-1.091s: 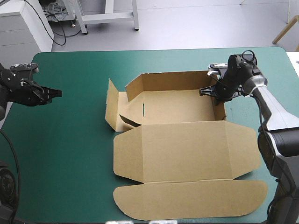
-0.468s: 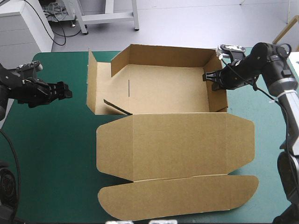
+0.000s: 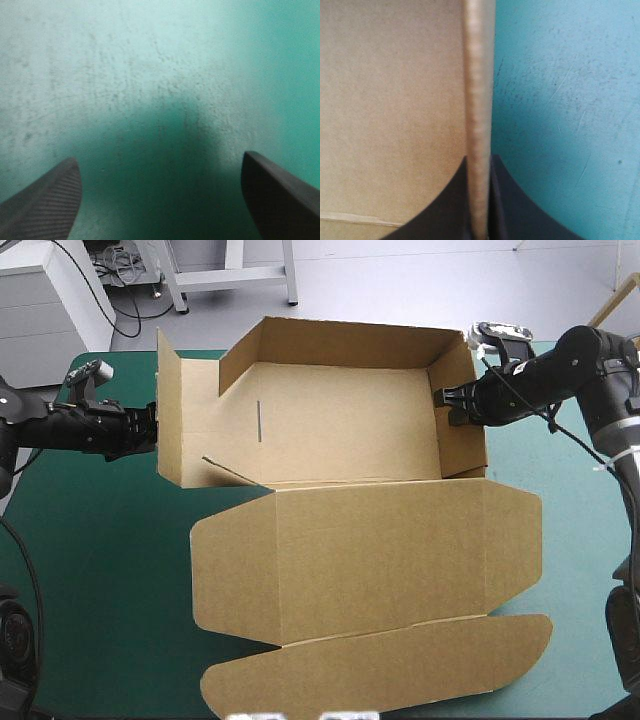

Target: Fold the box

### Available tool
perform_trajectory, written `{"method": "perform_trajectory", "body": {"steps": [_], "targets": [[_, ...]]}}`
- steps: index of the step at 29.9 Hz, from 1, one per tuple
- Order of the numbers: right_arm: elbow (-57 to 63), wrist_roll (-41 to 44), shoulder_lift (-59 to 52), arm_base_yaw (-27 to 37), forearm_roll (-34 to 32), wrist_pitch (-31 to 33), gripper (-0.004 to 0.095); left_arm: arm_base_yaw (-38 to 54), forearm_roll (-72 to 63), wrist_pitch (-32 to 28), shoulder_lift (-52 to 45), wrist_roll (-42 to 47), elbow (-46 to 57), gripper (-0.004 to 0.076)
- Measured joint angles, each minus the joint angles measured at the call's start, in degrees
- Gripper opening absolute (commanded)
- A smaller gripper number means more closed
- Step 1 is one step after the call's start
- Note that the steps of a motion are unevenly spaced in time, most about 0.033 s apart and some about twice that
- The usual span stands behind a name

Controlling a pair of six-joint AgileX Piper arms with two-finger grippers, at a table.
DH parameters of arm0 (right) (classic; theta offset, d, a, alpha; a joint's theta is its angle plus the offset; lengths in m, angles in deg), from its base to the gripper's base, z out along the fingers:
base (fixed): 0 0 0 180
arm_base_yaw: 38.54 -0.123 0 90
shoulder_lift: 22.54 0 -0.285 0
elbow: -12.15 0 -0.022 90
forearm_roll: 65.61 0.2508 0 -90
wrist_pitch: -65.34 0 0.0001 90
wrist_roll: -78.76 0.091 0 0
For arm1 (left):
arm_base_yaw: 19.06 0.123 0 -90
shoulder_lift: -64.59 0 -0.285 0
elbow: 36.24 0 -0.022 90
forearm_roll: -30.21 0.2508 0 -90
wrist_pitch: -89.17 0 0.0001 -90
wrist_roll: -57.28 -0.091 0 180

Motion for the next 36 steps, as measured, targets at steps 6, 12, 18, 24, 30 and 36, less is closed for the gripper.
{"method": "perform_trajectory", "body": {"steps": [6, 12, 18, 24, 30, 36], "targets": [[0.0, -0.13, 0.21, -1.76, -0.34, -3.96, -0.0018, 0.0, -5.82, 1.15, 0.0, -3.11, 0.0, 0.0617], [0.0, 1.63, 3.81, -5.62, -2.53, -6.32, -0.0018, 0.0, -5.95, 1.2, 0.0, -3.52, -0.02, 0.0617], [0.01, 3.39, 8.48, -8.55, -3.26, -8.84, -0.0018, -0.06, -5.7, 0.89, 0.0, -3.59, -0.02, 0.0615], [0.01, 4.41, 11.76, -10.85, -3.0, -11.4, -0.0018, -3.74, -5.62, 1.01, 0.0, -4.77, -0.02, 0.0615], [0.06, 4.41, 13.57, -11.59, -2.91, -11.85, -0.0018, -6.76, -5.05, 1.14, 0.0, -5.04, -0.02, 0.061], [0.07, 4.45, 14.67, -12.37, -3.1, -12.3, -0.0018, -7.11, -4.22, 1.08, 0.0, -5.06, -0.02, 0.0596]]}}
